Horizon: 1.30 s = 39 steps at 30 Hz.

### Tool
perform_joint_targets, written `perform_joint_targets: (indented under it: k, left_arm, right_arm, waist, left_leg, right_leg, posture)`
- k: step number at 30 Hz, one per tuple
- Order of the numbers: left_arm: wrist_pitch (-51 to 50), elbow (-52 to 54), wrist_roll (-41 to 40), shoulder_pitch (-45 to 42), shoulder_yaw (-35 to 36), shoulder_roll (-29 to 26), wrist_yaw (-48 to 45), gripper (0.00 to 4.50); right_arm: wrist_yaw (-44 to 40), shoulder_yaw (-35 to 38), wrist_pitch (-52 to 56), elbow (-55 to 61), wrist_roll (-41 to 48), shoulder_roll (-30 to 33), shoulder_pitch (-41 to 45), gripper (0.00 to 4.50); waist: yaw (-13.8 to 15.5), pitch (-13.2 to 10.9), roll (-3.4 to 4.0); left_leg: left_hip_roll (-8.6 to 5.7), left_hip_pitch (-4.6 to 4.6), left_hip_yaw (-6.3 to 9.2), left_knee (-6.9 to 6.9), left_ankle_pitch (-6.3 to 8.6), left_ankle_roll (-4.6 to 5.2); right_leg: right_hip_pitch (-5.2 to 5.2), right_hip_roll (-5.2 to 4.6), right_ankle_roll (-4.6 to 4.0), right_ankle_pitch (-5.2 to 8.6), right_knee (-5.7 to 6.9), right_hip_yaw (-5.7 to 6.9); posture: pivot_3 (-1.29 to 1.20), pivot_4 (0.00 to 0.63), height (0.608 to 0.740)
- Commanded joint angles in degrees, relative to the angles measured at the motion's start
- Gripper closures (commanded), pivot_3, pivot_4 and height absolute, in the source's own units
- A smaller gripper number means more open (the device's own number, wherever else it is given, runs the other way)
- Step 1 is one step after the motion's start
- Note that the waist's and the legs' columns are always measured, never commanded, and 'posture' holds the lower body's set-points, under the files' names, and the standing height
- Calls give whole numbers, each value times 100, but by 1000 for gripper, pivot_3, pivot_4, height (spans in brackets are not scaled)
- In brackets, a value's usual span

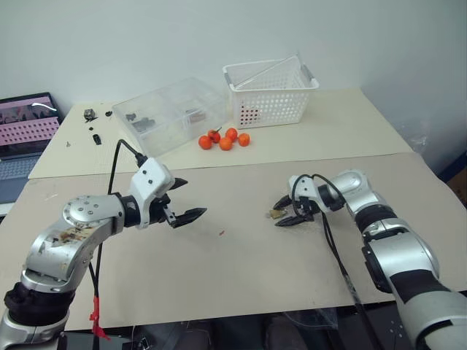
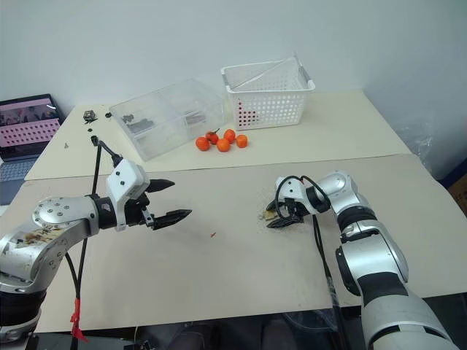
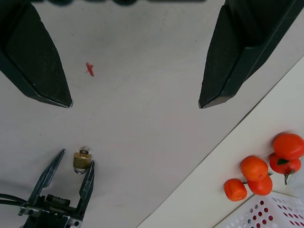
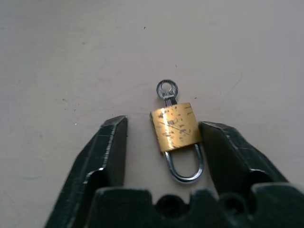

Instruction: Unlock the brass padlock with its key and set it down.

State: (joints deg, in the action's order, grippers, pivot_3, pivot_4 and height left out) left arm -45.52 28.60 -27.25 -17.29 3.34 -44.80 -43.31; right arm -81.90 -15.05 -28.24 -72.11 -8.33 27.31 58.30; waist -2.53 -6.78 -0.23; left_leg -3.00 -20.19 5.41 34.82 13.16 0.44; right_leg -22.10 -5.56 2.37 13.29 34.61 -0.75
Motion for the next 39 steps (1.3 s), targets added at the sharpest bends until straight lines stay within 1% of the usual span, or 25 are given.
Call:
perform_joint_targets:
  k: [1, 2, 8, 12, 14, 16, 20, 23, 25, 27, 29, 32, 36, 38, 39]
  left_arm:
    - [43, 226, -64, 7, 181, -68, 39, 0]
    - [41, 231, -67, 14, 182, -64, 43, 0]
    - [96, 142, -47, -22, 112, 1, 46, 0]
    - [148, 27, -25, -142, 3, 140, 82, 0]
    - [125, -36, -72, -198, -41, 240, 72, 0]
    - [84, -96, -140, -230, -65, 319, 18, 0]
    - [-84, -314, -304, -366, -199, 444, -110, 0]
    - [-791, -614, -777, -549, -75, 755, 99, 0]
    - [-1194, -877, -973, -578, -35, 834, 107, 0]
    - [-1426, -1022, -1074, -623, -38, 833, 81, 0]
    - [-1773, -1178, -1351, -787, 99, 980, 174, 0]
    - [-2047, -1304, -1514, -997, 51, 1080, 210, 0]
    - [-2426, -1518, -1731, -1302, 137, 1416, 479, 0]
    - [-2793, -1678, -1993, -1502, 444, 1791, 815, 499]
    - [-2983, -1700, -2111, -1586, 526, 1917, 913, 652]
  right_arm:
    - [-5, 114, 21, 16, -15, -31, 192, 3195]
    - [-14, 120, 17, 19, -17, -31, 185, 3557]
    - [-81, 237, 94, 132, 94, -55, 127, 3580]
    - [-140, 431, 375, 418, 324, -54, 76, 3580]
    - [-198, 556, 585, 902, 505, -16, -74, 3580]
    - [-239, 648, 974, 1654, 703, 37, -319, 3580]
    - [-47, 735, 1835, 3720, 1008, 249, -1074, 3580]
    - [367, 760, 2443, 4996, 1053, 346, -1567, 3580]
    - [562, 815, 2912, 5747, 1206, 379, -1873, 3580]
    - [730, 834, 3180, 6206, 1262, 429, -2068, 3580]
    - [885, 821, 3381, 6556, 1281, 475, -2220, 3580]
    - [1082, 781, 3625, 6992, 1335, 516, -2388, 3580]
    - [1307, 730, 3694, 7389, 1315, 558, -2594, 3580]
    - [1406, 699, 3660, 7471, 1300, 564, -2753, 3580]
    - [1467, 665, 3558, 7458, 1235, 576, -2837, 3580]
  waist:
    - [-1, 0, 0]
    - [-1, 0, 0]
    - [-3, 0, 0]
    - [0, 0, 0]
    - [3, 0, 0]
    - [7, 0, 0]
    - [35, 1, 1]
    - [59, 1, 1]
    - [82, 2, 0]
    - [73, 2, 0]
    - [73, 2, 0]
    - [103, 2, -2]
    - [148, 3, -4]
    - [163, 3, -4]
    - [172, 5, -7]
  left_leg:
    - [1, 0, -2, 0, 0, 0]
    - [2, 1, -3, 0, 1, 0]
    - [5, 1, -5, 0, 1, 0]
    - [7, 1, -8, 0, 2, -1]
    - [7, 0, -9, 1, 2, -1]
    - [6, 0, -8, 1, 3, -2]
    - [9, -4, -4, 3, 7, -4]
    - [6, -4, -2, 4, 8, -3]
    - [7, -4, -2, 7, 9, -2]
    - [11, -3, -2, 10, 9, -1]
    - [16, 0, -3, 10, 10, 0]
    - [18, -1, -3, 14, 9, 0]
    - [16, -1, -5, 14, 10, 0]
    - [16, -2, -5, 14, 10, -1]
    - [15, -1, -5, 13, 10, 0]
  right_leg:
    - [-1, 1, 0, 0, 1, -2]
    - [-1, 2, 0, 0, 1, -2]
    - [-2, 4, -1, -1, 3, -4]
    - [-3, 5, -2, -1, 3, -6]
    - [-3, 5, -2, -1, 3, -6]
    - [-3, 4, -2, -1, 3, -7]
    - [-5, 5, -2, -1, 8, -8]
    - [-9, 5, -1, -1, 16, -12]
    - [-8, 6, 0, 0, 19, -11]
    - [-8, 13, 0, 0, 21, -11]
    - [-9, 19, 0, 0, 24, -11]
    - [-8, 22, 0, 0, 23, -10]
    - [-8, 20, 0, 0, 21, -11]
    - [-8, 19, 0, 0, 20, -11]
    - [-8, 18, 0, 0, 20, -11]
  posture:
    - [0, 150, 740]
    - [0, 150, 740]
    - [0, 150, 740]
    - [0, 150, 740]
    - [0, 150, 740]
    - [0, 150, 740]
    - [0, 150, 740]
    - [0, 150, 740]
    - [0, 150, 740]
    - [0, 150, 740]
    - [0, 150, 740]
    - [0, 150, 740]
    - [0, 150, 740]
    - [0, 150, 740]
    - [0, 150, 740]
